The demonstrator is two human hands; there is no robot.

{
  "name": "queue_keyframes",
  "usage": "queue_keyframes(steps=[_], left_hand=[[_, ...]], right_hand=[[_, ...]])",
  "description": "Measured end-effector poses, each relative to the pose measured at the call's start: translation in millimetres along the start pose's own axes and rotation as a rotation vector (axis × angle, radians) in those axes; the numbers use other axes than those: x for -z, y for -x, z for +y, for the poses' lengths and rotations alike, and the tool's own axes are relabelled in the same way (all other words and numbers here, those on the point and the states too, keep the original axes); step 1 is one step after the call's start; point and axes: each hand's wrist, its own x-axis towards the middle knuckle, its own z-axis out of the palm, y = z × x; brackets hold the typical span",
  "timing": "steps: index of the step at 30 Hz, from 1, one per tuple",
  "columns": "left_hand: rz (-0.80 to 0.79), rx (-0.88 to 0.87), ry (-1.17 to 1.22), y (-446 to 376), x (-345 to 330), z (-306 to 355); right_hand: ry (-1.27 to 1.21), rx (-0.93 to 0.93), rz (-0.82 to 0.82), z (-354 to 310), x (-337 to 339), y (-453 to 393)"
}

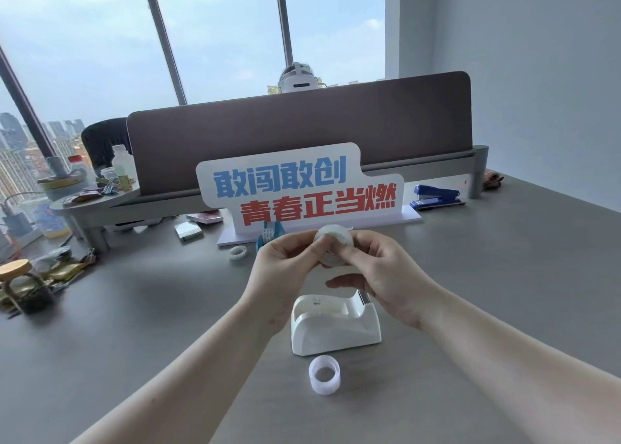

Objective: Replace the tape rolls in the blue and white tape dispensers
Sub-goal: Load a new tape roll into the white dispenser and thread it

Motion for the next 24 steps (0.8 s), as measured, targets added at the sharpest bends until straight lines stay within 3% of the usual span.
queue_keyframes(steps=[10,16,24], left_hand=[[-0.034,-0.011,0.003,3.9,3.2,-4.0],[0.001,-0.023,0.05,4.8,1.2,-5.6],[-0.046,0.0,0.081,9.3,6.3,-8.8]], right_hand=[[0.222,0.059,-0.042,-0.5,2.5,-2.2],[0.056,0.054,-0.058,0.0,2.5,-2.0],[0.029,0.066,-0.095,6.5,3.1,-2.2]])
